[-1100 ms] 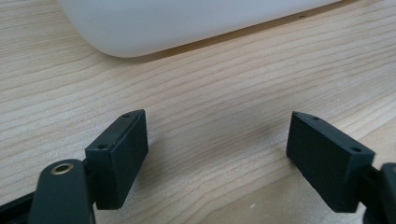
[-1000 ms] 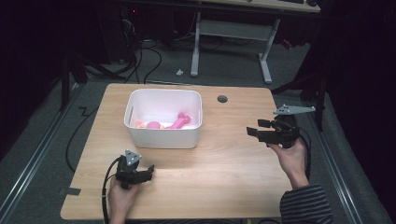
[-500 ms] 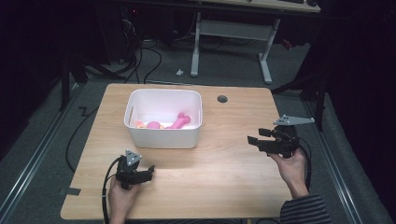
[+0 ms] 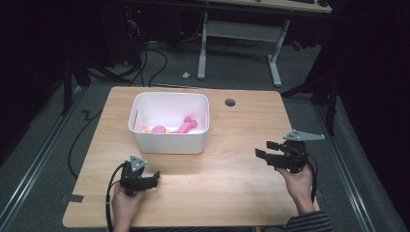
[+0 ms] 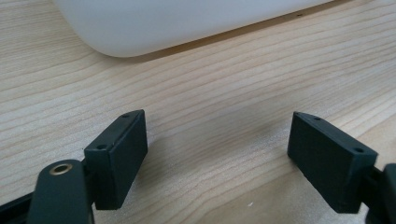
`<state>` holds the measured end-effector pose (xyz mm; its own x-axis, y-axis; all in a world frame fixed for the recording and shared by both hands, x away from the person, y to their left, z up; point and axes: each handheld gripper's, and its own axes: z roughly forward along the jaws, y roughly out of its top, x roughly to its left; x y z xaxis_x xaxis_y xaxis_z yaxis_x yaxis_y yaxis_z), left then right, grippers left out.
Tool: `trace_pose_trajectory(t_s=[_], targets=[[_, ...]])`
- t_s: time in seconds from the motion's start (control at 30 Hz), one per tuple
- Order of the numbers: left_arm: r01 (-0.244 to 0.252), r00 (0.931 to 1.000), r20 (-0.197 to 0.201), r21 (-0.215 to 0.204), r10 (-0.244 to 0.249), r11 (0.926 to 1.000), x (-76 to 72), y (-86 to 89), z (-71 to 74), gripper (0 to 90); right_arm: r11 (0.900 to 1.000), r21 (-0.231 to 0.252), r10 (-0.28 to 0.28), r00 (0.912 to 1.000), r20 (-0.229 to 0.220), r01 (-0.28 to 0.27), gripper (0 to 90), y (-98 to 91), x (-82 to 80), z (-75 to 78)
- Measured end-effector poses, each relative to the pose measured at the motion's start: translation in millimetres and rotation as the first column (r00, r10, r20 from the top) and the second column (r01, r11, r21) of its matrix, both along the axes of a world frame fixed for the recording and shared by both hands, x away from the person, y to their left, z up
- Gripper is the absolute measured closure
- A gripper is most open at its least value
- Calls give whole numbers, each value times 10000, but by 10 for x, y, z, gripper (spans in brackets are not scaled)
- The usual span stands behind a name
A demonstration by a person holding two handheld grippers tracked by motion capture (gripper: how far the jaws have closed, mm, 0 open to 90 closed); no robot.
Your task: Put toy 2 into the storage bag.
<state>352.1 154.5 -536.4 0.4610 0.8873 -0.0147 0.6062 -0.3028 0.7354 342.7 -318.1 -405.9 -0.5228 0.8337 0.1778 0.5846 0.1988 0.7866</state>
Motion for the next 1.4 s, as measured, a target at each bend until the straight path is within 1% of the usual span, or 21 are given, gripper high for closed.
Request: trace_pose_trajectory(t_s=[0.17,0.23,0.3,0.47,0.7,0.87,0.93,1.03,1.1,1.2,1.3,1.33,1.4], targets=[[2,10000,-1,3,-2,10000,0,0,0,205,9997,209,-138,9998,-152,141,377,-25,7,-134],[0,10000,-1,4,0,10000,0,0,0,206,9997,203,-147,9998,-164,151,378,-15,14,-188],[-1,10000,1,3,1,10000,-1,0,0,206,9996,249,-144,9996,-248,150,377,0,14,-225],[5,10000,-5,14,-5,10000,-2,0,1,205,9993,322,-166,9996,-212,173,377,25,17,-295],[-1,10000,-1,6,1,10000,-4,0,0,206,9997,140,-188,9997,-123,190,376,78,16,-393],[-3,10000,-1,8,3,10000,-4,1,0,206,9998,94,-162,9993,-332,165,376,126,20,-522],[-15,10000,6,-7,15,10000,-4,0,0,207,9998,94,-158,9994,-302,161,376,139,25,-563],[-11,10000,5,-11,11,10000,-3,0,0,207,9999,-42,-148,9985,-534,146,376,185,38,-659],[-8,10000,3,0,8,10000,-3,0,0,207,9996,-263,-75,9983,-577,59,376,220,45,-717],[-24,10000,-1,-4,24,10000,4,-3,1,209,9994,-350,-16,9976,-690,-8,378,243,99,-777],[12,10000,-4,15,-12,10000,0,-3,1,207,9972,-744,-95,9979,-640,47,376,270,169,-842],[7,10000,7,3,-7,10000,-3,-4,0,206,9977,-676,-145,9975,-687,98,375,278,185,-864],[4,10000,-1,-1,-4,10000,-3,-2,0,207,9981,-597,-152,9981,-594,116,378,299,215,-897]])
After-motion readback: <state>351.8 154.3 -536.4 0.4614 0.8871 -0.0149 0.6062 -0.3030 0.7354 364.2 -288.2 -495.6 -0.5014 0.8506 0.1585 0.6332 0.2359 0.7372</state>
